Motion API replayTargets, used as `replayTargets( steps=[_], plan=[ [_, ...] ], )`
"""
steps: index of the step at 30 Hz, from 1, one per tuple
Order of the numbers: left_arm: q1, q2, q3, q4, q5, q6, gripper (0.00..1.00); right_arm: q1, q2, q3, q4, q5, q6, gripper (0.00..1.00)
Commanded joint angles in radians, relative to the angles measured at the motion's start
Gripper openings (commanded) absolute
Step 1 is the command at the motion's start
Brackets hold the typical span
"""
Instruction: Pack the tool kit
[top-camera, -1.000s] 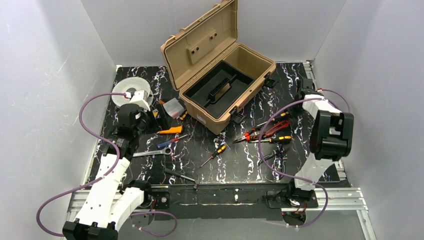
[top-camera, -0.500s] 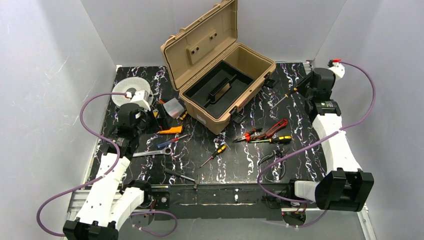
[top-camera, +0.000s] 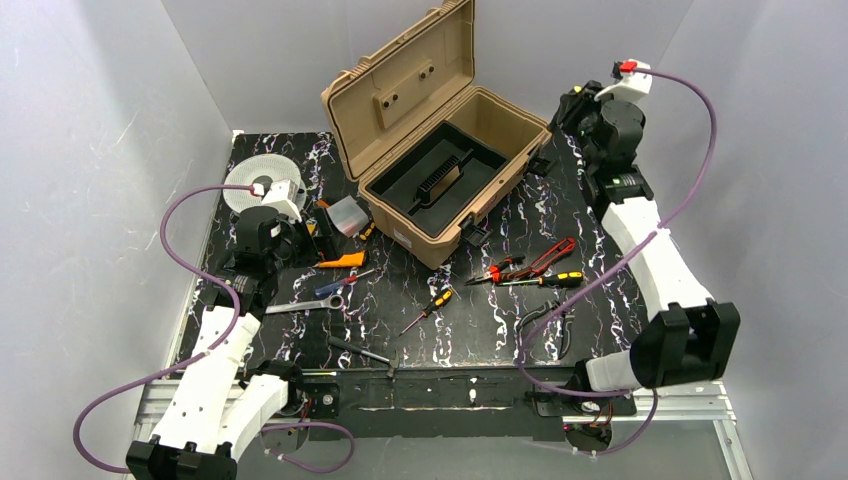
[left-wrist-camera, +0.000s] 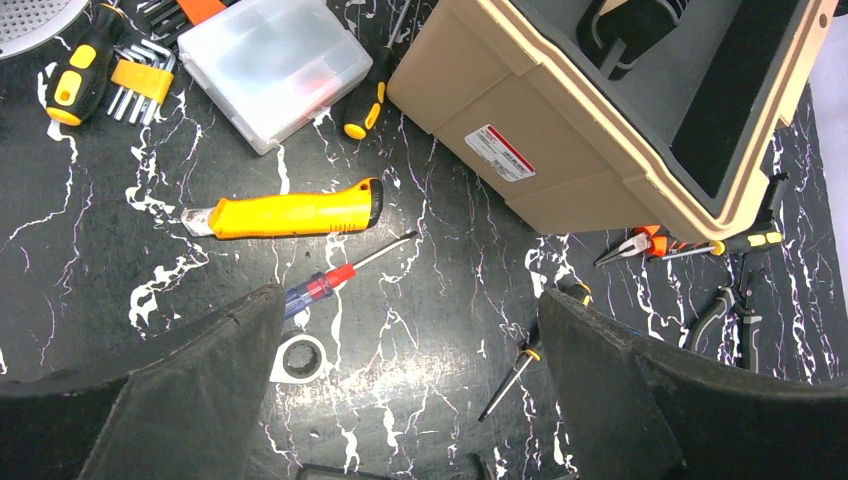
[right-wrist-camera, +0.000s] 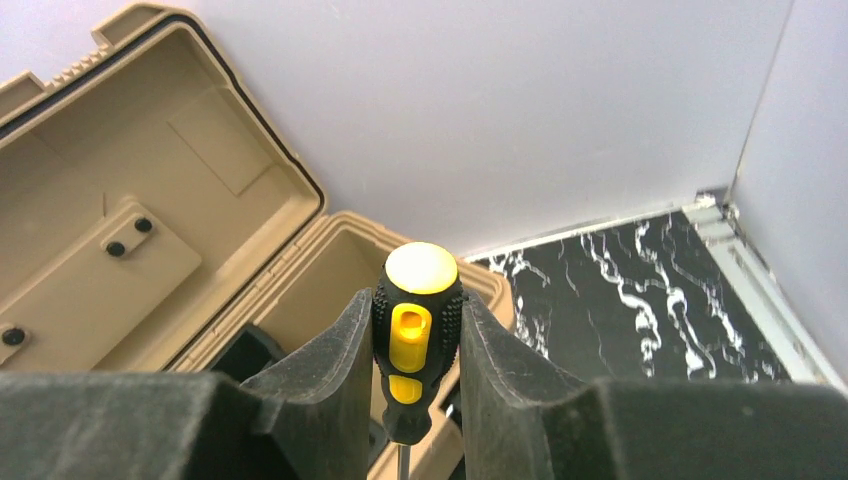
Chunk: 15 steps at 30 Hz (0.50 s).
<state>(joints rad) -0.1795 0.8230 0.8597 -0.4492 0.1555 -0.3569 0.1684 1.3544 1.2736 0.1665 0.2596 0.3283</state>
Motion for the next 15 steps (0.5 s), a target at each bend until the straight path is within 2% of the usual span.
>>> replayTargets(
  steps=[1, 7, 15],
  plan=[
    [0.003, -0.017, 0.023, 0.004, 0.018, 0.018, 0.98, 0.002, 0.082, 0.146, 0.165, 0.011, -0.095, 0.01],
    [0.004, -0.015, 0.025, 0.003, 0.021, 0.019, 0.98, 0.003, 0.245, 0.333, 0.151, -0.023, -0.109, 0.01],
    [0.005, -0.001, 0.029, -0.001, 0.011, 0.023, 0.98, 0.003, 0.456, 0.464, 0.147, -0.057, -0.058, 0.01]
  ],
)
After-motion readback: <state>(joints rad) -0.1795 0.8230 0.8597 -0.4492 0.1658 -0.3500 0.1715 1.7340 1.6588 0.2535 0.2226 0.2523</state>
